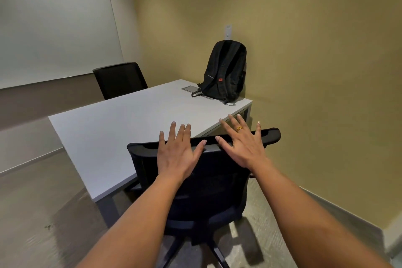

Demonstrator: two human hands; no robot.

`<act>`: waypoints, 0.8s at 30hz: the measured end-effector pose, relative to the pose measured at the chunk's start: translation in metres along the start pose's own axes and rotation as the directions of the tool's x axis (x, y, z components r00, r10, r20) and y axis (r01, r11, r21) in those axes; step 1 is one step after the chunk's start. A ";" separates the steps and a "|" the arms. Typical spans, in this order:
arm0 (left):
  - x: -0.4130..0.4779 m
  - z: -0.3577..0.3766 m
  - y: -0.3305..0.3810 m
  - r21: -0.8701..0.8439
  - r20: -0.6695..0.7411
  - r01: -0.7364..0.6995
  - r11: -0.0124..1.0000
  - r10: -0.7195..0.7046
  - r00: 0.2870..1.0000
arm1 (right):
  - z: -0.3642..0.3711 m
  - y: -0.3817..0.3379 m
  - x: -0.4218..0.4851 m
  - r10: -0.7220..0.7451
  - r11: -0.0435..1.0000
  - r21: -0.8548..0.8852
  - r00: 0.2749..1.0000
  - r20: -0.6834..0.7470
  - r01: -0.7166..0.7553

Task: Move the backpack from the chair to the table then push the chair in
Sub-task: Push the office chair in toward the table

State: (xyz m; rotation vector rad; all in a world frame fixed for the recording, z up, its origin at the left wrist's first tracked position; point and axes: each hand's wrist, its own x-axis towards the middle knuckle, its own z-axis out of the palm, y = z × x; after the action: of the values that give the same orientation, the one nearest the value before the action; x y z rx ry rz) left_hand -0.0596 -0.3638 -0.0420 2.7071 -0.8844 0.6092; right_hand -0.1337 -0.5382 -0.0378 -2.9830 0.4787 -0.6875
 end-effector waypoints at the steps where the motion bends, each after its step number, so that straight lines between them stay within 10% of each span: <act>1: 0.005 0.002 0.002 0.001 -0.001 0.006 1.000 -0.006 1.000 | 0.001 0.004 0.005 -0.007 1.000 0.003 1.000 -0.001 0.007; 24: 0.156 0.089 0.113 0.161 -0.023 0.317 0.935 -0.318 0.948 | 0.071 0.161 0.185 -0.301 0.945 0.144 0.953 0.019 0.295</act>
State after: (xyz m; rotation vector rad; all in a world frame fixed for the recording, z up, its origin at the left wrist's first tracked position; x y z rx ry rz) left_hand 0.0144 -0.5628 -0.0407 2.9082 -0.3935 0.6282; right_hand 0.0082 -0.7504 -0.0415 -2.9558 -0.0279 -0.6459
